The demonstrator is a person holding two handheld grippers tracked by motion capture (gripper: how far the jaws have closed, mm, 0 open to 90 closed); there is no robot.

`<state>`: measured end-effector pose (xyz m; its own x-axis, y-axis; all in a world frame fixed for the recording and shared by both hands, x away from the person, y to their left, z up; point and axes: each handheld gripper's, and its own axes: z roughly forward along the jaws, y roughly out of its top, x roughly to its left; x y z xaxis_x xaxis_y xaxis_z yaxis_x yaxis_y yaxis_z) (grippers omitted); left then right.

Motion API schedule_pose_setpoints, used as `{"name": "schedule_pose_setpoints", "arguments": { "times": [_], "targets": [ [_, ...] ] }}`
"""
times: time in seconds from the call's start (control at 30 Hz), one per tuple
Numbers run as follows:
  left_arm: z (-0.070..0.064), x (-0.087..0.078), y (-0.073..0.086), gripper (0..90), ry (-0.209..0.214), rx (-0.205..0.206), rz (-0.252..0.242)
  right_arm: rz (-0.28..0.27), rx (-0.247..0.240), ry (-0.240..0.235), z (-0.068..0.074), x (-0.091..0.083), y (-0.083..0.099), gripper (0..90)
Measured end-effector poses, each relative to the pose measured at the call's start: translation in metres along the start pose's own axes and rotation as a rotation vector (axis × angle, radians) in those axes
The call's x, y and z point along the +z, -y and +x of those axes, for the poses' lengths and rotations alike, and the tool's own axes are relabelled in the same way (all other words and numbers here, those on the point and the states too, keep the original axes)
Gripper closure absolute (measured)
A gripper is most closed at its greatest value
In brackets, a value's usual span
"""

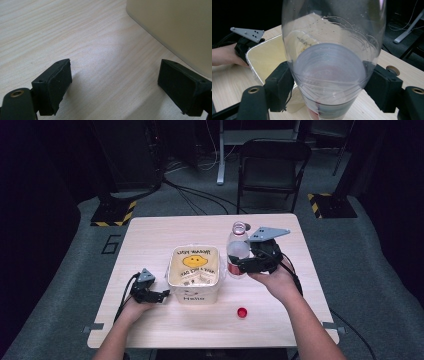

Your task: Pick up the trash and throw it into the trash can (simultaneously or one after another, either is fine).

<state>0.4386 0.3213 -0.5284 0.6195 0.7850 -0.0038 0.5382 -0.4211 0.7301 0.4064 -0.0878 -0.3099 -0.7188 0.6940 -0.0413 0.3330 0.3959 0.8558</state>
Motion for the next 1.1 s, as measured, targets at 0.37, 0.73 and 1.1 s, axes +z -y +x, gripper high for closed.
{"name": "schedule_pose_setpoints", "arguments": {
  "times": [0.37,0.73,1.1],
  "targets": [
    [0.0,0.0,0.0,11.8,-0.001,0.001,-0.001,-0.022,0.002,-0.012,0.0,-0.001,-0.015,26.7],
    [0.0,0.0,0.0,11.8,-0.002,0.0,-0.005,-0.052,-0.025,-0.037,0.006,0.005,-0.036,26.7],
    [0.0,0.0,0.0,11.8,0.0,0.0,-0.006,-0.076,-0.053,-0.083,0.022,0.026,-0.053,26.7]
  ]
}}
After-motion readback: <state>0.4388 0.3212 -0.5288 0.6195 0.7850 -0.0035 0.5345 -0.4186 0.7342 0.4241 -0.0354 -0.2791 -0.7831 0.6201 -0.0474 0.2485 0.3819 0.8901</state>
